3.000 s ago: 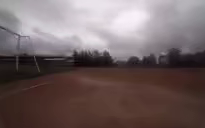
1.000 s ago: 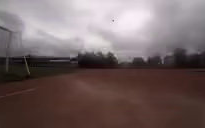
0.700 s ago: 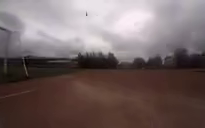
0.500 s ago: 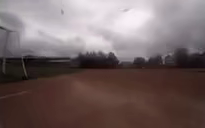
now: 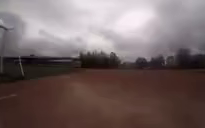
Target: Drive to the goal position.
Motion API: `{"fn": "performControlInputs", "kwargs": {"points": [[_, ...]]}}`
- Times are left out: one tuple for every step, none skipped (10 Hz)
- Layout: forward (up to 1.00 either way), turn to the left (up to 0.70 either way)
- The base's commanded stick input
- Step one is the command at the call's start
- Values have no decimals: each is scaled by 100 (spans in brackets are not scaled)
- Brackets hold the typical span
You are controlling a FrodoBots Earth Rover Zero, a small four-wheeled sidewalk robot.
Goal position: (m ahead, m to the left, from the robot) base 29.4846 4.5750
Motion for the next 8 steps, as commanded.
{"fn": "performControlInputs", "kwargs": {"points": [[70,0],[70,0],[70,0],[70,0],[70,0],[70,0],[70,0],[70,0]]}}
